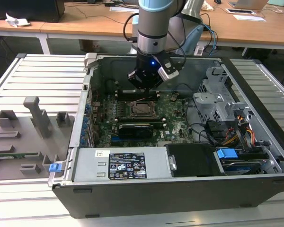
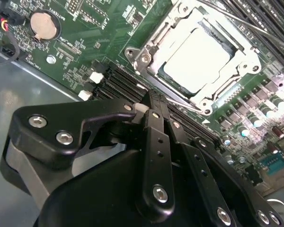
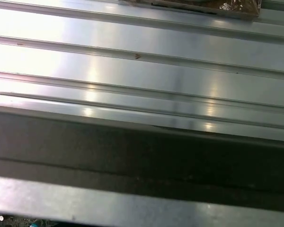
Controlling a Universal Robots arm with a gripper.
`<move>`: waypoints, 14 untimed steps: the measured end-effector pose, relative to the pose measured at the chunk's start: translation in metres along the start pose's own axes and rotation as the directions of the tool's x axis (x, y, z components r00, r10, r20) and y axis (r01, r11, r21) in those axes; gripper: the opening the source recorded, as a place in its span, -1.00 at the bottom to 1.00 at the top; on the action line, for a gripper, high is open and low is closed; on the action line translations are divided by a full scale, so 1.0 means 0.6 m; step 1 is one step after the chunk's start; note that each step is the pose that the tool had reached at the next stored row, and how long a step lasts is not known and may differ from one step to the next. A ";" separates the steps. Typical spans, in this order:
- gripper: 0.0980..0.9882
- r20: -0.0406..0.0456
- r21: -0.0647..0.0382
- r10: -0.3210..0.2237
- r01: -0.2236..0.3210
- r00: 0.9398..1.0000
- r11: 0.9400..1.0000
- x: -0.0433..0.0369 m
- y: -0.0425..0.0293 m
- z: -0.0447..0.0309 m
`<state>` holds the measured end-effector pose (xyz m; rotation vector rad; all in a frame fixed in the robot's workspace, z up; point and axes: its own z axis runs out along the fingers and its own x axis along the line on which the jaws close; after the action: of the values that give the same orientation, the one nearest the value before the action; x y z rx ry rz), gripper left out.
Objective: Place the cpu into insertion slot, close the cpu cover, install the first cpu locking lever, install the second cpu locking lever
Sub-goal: 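Install the first cpu locking lever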
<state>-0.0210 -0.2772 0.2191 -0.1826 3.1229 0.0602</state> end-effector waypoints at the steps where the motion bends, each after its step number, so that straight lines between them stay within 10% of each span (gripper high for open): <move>1: -0.97 0.000 0.000 0.000 0.000 1.000 1.000 -0.001 0.000 0.001; 14: -0.97 0.000 0.001 0.018 -0.018 1.000 1.000 -0.004 -0.001 0.018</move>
<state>-0.0186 -0.2773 0.2084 -0.1548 3.1243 0.0582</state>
